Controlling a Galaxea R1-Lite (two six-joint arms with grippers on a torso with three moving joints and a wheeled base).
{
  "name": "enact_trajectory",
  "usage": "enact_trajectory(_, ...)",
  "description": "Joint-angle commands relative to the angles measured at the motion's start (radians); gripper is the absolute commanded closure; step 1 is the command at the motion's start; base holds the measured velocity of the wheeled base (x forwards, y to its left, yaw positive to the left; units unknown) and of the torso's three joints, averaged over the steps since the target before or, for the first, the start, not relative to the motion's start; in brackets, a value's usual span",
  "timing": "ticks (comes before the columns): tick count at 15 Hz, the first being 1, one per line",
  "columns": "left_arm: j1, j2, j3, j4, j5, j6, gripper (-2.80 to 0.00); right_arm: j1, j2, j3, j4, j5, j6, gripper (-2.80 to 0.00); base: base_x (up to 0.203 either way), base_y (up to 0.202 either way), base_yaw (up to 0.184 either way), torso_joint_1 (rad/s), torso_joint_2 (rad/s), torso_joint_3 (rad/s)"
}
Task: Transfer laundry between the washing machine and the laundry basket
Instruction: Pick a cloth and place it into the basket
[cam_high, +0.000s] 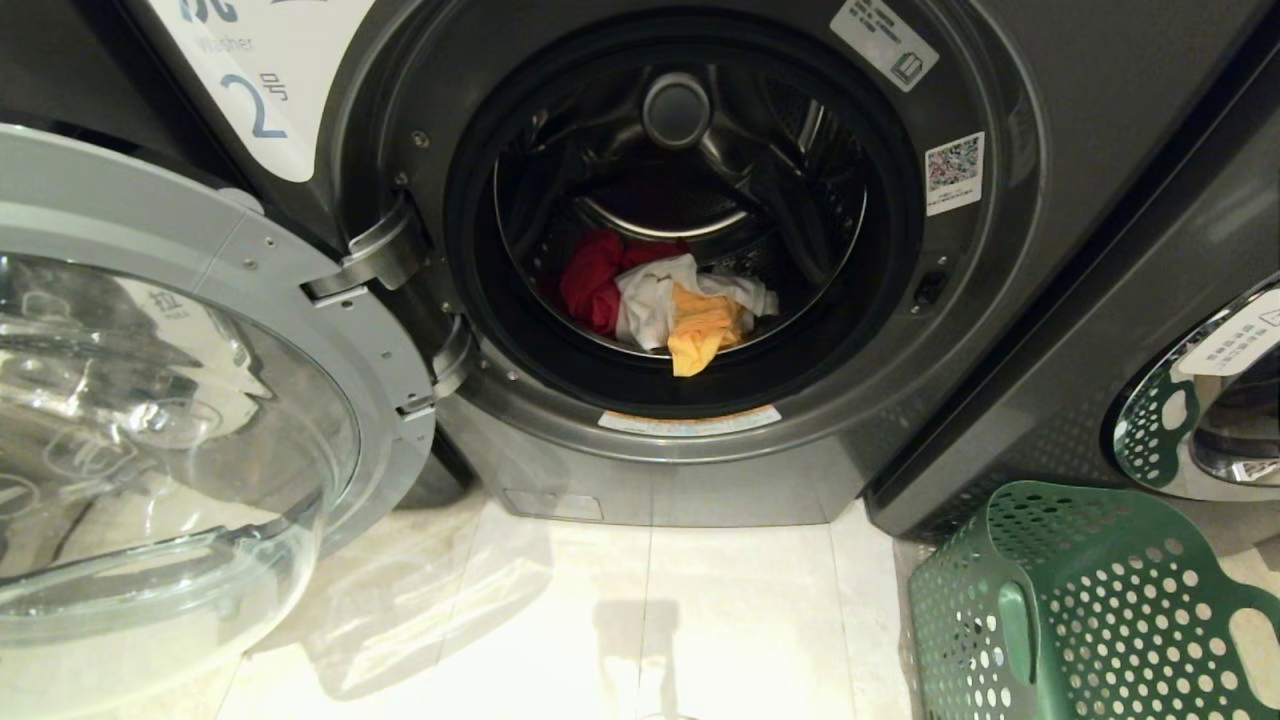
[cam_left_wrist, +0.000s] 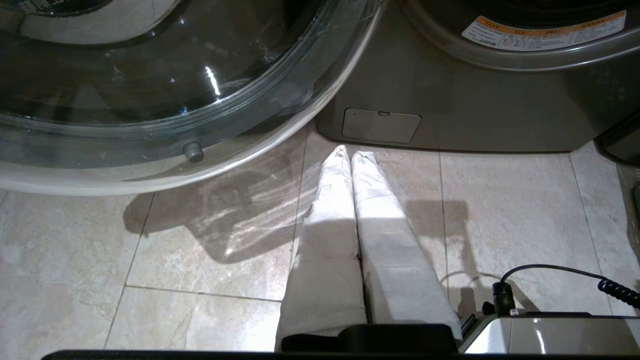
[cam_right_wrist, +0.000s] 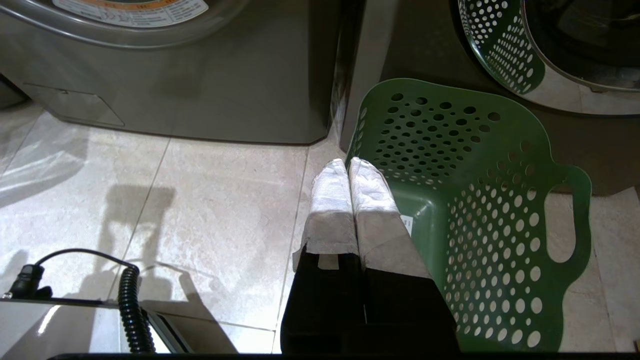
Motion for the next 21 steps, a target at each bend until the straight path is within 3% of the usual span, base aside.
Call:
enact_trajectory(1,0.001,-0.001,0.000,0.000,0.000,0.000,0.00,0.001,-0.005,0.000,0.002,-0.001,0.002,0.00,0.000,0.000,0.000,0.000,0.00,0.000)
enact_trajectory(21,0.001,-0.001,0.000,0.000,0.000,0.000,0.00,0.001,-0.005,0.002,0.004,-0.010,-0.007,0.00,0.000,0.000,0.000,0.000,0.00,0.000)
